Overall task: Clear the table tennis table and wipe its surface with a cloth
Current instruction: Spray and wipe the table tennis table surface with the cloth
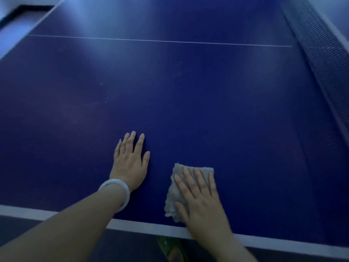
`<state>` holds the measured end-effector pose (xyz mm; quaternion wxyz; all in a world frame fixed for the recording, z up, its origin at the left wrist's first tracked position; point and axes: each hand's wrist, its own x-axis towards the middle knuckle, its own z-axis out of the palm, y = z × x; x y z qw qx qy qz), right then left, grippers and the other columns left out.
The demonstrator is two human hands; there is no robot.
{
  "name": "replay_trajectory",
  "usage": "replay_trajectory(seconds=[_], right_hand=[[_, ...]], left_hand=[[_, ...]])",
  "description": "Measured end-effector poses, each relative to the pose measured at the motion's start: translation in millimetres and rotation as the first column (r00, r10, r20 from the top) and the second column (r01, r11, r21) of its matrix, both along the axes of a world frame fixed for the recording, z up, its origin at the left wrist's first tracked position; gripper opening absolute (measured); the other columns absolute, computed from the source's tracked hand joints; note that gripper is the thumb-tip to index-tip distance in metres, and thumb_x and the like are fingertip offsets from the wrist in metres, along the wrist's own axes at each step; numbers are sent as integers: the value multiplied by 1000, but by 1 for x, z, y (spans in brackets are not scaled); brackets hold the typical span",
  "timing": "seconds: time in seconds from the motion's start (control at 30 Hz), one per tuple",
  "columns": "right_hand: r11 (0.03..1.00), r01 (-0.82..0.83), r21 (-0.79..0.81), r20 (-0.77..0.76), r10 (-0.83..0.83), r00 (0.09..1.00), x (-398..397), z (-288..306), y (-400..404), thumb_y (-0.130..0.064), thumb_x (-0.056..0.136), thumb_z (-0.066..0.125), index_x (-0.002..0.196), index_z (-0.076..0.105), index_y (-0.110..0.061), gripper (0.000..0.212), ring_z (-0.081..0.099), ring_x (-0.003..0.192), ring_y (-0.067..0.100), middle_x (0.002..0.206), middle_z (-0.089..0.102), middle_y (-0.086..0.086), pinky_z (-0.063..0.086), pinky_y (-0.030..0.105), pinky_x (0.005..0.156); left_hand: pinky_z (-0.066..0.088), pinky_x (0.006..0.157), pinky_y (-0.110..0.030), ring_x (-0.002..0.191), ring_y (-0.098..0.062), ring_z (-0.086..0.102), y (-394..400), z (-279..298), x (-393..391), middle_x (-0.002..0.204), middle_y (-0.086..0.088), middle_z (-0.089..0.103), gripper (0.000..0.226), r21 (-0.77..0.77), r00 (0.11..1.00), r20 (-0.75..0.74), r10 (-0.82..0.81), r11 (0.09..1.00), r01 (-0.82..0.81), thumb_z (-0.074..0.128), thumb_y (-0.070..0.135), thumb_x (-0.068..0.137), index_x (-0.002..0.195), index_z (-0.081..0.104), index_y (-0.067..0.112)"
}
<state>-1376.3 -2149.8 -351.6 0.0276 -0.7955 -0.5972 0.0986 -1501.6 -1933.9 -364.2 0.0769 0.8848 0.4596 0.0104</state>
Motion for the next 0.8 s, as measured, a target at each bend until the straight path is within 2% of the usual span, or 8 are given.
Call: replay_trajectory(seconds=[0.1, 0.23, 0.33, 0.43, 0.53, 0.63, 0.73, 0.8], right_hand=[[982, 184, -53, 59, -181, 982, 53, -6, -29, -50, 98, 7, 156, -2, -30, 61, -13, 150, 20, 164, -10, -4, -1, 54, 120], [802, 594, -71, 58, -591, 805, 62, -4, -71, -54, 95, 3, 156, 5, -26, 68, -8, 150, 23, 163, -9, -1, 3, 59, 119], [853, 513, -90, 39, -512, 858, 10, -5, -49, -54, 94, 13, 157, 2, -25, 70, -8, 150, 28, 164, -11, 3, 7, 60, 117], [981, 194, -5, -33, -194, 980, -24, -7, -8, -55, 95, 30, 156, 14, -26, 70, 3, 151, 27, 165, 5, 3, 11, 58, 115], [999, 43, 8, 4, -43, 999, 4, -9, 19, -55, 97, 20, 156, 11, -31, 64, -5, 151, 21, 164, 1, -3, 4, 54, 118], [961, 270, -54, 85, -265, 960, 66, -14, 15, -53, 97, 0, 154, -10, -33, 61, -20, 148, 19, 163, -16, -5, -7, 53, 120], [799, 599, -50, 45, -598, 801, 100, -10, -4, -54, 96, 0, 154, -11, -34, 62, -9, 150, 23, 164, -10, -2, -4, 56, 120], [748, 660, -74, 16, -660, 751, 84, -6, -1, -55, 94, 1, 153, -14, -33, 65, -9, 150, 24, 164, -9, 1, -2, 58, 118]], left_hand=[[-4, 122, -38, 150, -19, -1, -1, 0, 0, 163, -5, 7, 63, -5, 1000, 7, -4, 1000, 4, 18, 48, 98, 155, 12, 23], [-2, 122, -39, 150, -20, 1, 0, -2, 0, 162, -5, 10, 62, 3, 1000, 28, -5, 1000, 5, 21, 48, 98, 155, 15, 23], [-2, 122, -39, 150, -20, 2, 0, -3, 0, 162, -5, 10, 63, 18, 1000, 24, -1, 1000, 1, 20, 48, 98, 155, 16, 23], [-2, 122, -39, 150, -20, 2, 1, -3, 0, 162, -5, 10, 63, 10, 1000, 19, -8, 1000, 8, 19, 49, 97, 155, 15, 23], [-2, 122, -39, 150, -19, 0, 2, -2, 0, 162, -4, 8, 64, 0, 1000, 16, -8, 1000, 8, 16, 50, 97, 155, 13, 24], [-5, 122, -38, 150, -17, -5, 2, -3, -1, 162, -2, 3, 65, -2, 1000, -6, -2, 1000, 2, 12, 52, 96, 155, 8, 26], [-6, 121, -38, 150, -16, -7, 2, -2, 0, 162, -1, 1, 64, -12, 1000, -3, -4, 1000, 4, 11, 52, 96, 155, 5, 27], [-6, 122, -39, 150, -17, -9, 2, -2, 0, 163, -1, -1, 65, -16, 1000, -23, -8, 1000, 8, 9, 52, 96, 155, 3, 27]])
